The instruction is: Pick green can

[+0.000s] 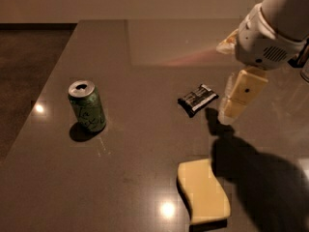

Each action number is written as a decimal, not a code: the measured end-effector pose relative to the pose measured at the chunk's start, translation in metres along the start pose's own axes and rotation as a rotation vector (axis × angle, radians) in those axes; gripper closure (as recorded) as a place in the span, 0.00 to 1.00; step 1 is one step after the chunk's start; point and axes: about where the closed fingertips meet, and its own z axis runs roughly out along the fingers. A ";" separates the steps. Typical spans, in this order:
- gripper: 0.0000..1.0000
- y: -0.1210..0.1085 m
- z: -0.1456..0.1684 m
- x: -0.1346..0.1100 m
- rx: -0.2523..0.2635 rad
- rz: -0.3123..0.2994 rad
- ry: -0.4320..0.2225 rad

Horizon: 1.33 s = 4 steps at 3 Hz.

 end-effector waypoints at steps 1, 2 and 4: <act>0.00 0.006 0.022 -0.035 -0.042 -0.042 -0.072; 0.00 0.014 0.042 -0.071 -0.081 -0.091 -0.134; 0.00 0.042 0.086 -0.146 -0.185 -0.184 -0.265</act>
Offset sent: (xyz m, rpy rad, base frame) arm 0.0065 0.1316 -0.0288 0.1834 0.0442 0.2246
